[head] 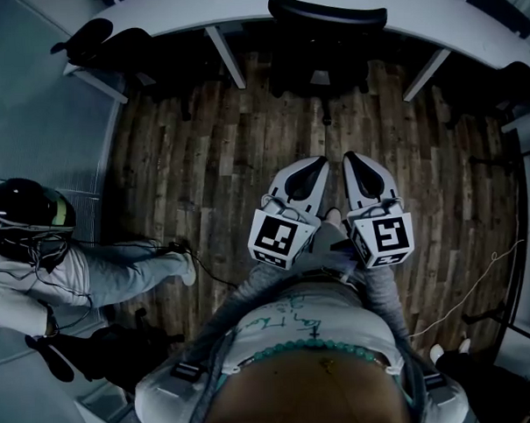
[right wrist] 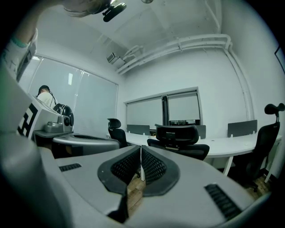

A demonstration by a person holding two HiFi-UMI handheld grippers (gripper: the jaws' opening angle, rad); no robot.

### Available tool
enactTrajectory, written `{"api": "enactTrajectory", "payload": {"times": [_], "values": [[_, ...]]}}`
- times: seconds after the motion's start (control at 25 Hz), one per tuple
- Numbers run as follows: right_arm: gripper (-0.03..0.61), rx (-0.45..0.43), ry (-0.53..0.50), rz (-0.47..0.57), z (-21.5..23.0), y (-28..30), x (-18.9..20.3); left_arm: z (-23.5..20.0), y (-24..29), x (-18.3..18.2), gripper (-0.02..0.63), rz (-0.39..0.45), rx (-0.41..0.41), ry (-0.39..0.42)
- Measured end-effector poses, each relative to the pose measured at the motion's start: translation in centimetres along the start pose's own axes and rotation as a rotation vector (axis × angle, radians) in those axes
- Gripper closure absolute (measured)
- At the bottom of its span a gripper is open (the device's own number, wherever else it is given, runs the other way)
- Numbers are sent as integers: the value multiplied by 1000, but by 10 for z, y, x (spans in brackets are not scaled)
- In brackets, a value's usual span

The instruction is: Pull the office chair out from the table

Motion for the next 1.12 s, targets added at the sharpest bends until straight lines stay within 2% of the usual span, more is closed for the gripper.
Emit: {"api": "enactTrajectory", "payload": {"times": [0.56,1.12], "values": [[558,-102,0,40,82,36,-29,1,87,-18,603,-11,-52,20],[558,-180,-7,10,115,62,-29,-6,116,-14,603,-28,-133,21]]}}
Point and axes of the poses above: the fingertips, and each gripper's own axes: y forward along the fingers, z to its right, x out of its underside, the point moved 9 cm from there along -y, backward along the fingers, and after that the axes turned 6 degrees about y, right-handed, at the moved point
